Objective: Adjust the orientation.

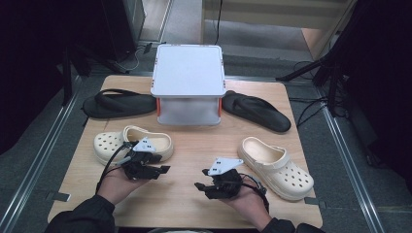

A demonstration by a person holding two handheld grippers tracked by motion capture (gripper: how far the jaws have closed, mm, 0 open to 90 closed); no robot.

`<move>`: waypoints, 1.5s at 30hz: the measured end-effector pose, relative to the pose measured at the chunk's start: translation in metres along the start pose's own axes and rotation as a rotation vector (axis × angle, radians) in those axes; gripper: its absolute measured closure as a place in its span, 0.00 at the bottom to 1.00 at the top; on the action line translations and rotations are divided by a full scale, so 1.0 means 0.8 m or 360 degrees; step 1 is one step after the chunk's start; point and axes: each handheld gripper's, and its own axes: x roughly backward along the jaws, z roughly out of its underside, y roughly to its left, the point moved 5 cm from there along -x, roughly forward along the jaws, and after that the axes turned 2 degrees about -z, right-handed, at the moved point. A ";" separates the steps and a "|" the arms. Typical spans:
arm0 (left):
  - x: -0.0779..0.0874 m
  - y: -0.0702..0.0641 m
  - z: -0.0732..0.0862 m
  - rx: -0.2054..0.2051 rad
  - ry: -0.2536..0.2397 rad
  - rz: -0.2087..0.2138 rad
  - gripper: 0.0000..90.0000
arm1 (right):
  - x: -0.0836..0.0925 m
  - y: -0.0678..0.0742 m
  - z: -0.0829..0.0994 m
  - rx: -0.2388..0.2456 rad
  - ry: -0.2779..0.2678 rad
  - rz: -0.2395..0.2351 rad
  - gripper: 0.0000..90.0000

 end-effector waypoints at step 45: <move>0.053 0.035 -0.011 0.0236 0.0006 -0.0062 0.54 | 0.010 -0.028 0.002 -0.0204 0.0021 -0.0001 0.53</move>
